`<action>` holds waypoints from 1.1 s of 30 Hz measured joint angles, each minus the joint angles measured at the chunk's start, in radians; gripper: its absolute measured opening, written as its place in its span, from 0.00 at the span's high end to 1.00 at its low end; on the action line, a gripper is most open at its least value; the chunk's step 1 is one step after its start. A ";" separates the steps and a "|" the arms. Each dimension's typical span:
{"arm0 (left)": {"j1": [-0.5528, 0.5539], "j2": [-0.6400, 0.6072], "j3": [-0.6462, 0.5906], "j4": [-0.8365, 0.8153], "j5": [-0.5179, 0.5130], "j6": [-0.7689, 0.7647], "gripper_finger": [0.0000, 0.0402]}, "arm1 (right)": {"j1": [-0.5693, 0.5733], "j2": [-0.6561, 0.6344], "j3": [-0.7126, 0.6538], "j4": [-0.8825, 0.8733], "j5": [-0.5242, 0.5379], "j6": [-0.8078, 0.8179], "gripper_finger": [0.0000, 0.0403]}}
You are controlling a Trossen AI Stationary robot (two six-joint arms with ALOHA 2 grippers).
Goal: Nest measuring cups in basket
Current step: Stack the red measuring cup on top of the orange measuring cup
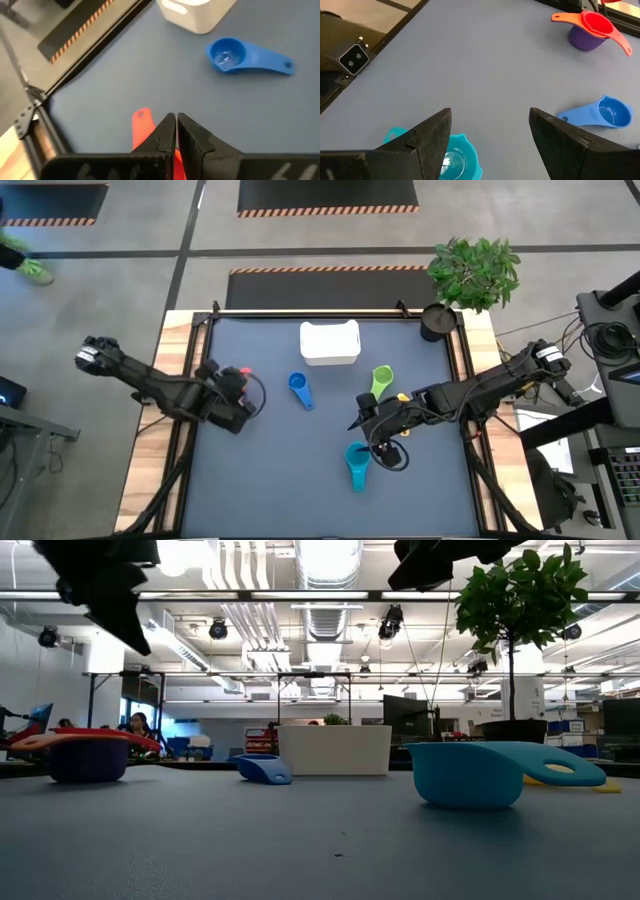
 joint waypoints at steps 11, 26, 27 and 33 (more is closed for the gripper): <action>0.503 -0.001 -0.002 0.013 0.254 0.360 1.00 | 0.000 0.000 0.000 -0.003 -0.001 -0.037 0.36; 0.869 0.123 -0.003 0.115 0.469 0.707 1.00 | 0.000 0.000 -0.002 -0.008 -0.002 -0.075 0.36; 0.869 0.142 -0.003 0.116 0.469 0.712 1.00 | 0.000 0.000 -0.003 -0.008 -0.002 -0.075 0.36; 0.869 0.259 -0.003 0.115 0.461 0.716 1.00 | 0.000 0.000 -0.008 -0.008 -0.002 -0.074 0.36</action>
